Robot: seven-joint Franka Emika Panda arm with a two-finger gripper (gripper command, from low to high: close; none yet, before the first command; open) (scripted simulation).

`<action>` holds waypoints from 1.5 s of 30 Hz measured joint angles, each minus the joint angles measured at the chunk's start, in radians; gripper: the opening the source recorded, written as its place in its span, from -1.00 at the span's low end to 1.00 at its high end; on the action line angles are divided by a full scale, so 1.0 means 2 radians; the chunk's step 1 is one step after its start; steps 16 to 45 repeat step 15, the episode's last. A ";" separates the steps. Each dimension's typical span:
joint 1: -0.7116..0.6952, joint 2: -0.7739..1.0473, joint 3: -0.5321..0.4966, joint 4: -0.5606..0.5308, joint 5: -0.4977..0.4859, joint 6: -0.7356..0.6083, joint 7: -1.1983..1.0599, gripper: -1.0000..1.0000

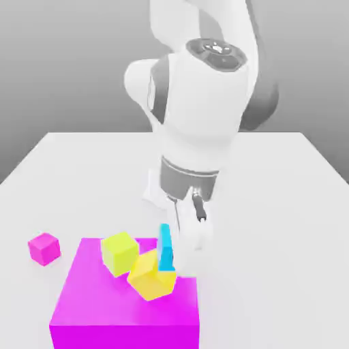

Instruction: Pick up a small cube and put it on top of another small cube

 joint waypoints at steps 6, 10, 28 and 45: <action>-0.029 -0.094 -0.058 -0.068 0.070 0.001 -0.018 -1.00; -0.036 -0.059 -0.067 -0.095 0.073 0.069 -0.013 -1.00; -0.036 -0.033 -0.067 -0.104 0.073 0.104 -0.012 1.00; -0.036 -0.033 -0.067 -0.104 0.073 0.104 -0.012 1.00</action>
